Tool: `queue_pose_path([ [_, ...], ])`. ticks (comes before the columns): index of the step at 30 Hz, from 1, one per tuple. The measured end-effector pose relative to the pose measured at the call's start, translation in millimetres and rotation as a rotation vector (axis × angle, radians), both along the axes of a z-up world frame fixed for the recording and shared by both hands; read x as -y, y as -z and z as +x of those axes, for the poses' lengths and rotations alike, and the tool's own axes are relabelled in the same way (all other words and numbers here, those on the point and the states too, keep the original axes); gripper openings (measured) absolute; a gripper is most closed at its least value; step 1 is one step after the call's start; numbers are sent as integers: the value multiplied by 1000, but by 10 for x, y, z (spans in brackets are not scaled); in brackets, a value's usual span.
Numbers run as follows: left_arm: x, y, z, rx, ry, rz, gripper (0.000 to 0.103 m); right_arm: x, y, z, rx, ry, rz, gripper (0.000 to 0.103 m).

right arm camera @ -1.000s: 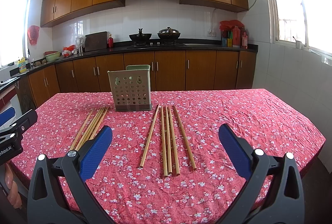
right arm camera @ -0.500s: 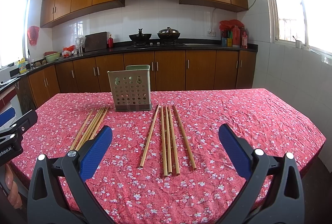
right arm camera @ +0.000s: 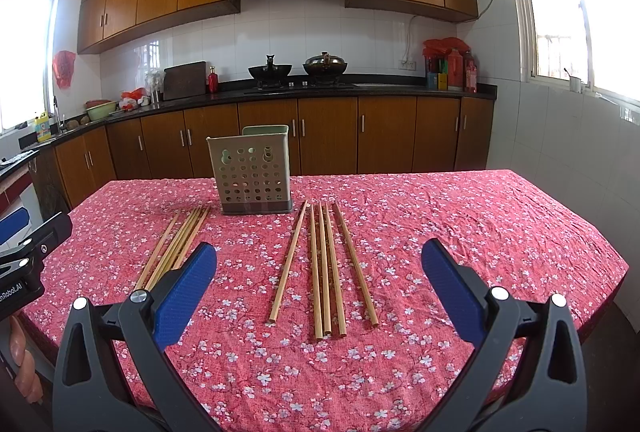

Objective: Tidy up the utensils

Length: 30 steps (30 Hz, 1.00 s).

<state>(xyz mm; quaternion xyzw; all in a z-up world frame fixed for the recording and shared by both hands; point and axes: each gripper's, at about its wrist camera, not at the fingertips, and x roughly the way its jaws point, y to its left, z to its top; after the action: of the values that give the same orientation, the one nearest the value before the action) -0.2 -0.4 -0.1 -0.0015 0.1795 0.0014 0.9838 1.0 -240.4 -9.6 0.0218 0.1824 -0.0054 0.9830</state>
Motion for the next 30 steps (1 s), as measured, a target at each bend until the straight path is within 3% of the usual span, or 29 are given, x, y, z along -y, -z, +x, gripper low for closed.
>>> queue_pose_path([
  [30,6,26,23,0,-1,1,99,-6,2,-3,-2,0,3,101],
])
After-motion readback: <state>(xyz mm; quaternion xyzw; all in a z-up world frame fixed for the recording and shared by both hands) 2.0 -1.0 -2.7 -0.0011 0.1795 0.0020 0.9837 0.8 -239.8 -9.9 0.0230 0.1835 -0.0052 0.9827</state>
